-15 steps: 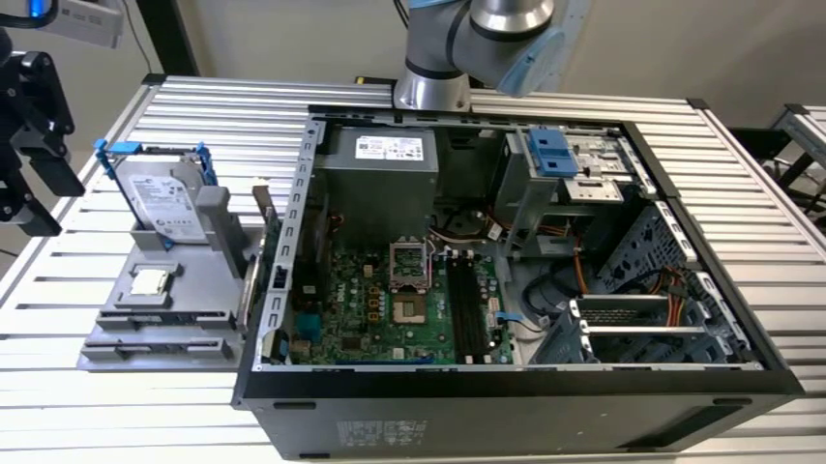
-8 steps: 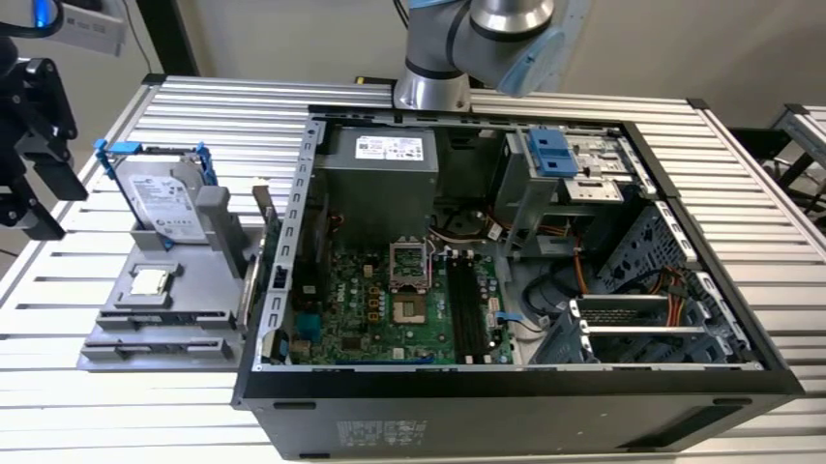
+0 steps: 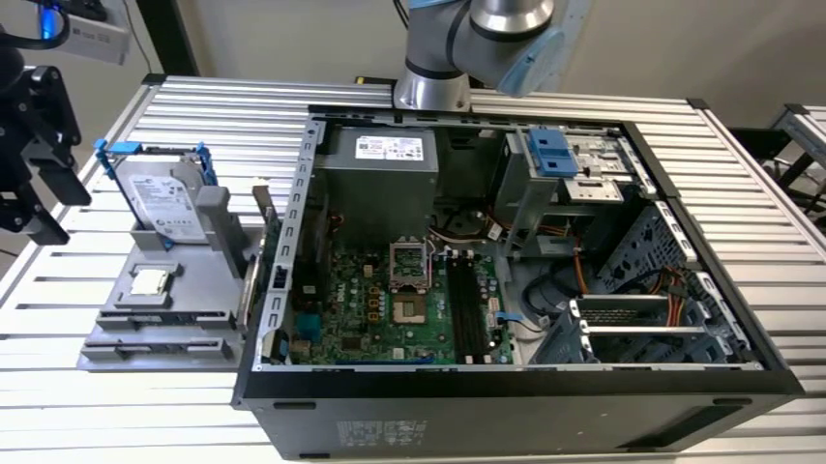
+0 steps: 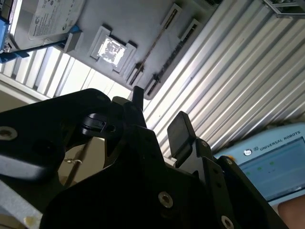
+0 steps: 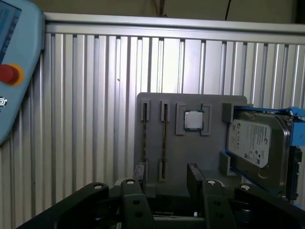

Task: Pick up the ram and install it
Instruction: 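Pick up the ram and move it above insertion slot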

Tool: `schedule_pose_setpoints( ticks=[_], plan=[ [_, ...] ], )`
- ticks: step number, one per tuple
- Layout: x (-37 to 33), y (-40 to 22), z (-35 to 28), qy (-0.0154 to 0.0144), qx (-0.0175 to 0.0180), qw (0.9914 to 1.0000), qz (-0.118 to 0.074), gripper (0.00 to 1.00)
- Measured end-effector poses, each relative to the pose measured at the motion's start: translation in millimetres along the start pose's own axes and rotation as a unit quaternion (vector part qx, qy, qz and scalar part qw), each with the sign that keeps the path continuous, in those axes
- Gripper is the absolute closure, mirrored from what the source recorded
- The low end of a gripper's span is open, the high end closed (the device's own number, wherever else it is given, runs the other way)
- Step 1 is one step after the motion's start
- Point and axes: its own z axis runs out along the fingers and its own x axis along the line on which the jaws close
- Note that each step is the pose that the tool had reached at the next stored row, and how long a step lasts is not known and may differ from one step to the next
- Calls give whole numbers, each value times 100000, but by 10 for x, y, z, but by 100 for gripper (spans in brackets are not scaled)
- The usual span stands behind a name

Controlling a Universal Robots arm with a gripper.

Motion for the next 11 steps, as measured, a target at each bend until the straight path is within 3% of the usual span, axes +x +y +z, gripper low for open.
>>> schedule_pose_setpoints(
  ticks=[11],
  plan=[
    [2, -1, 79, -1, 1, 100000, 0, 0]
  ],
)
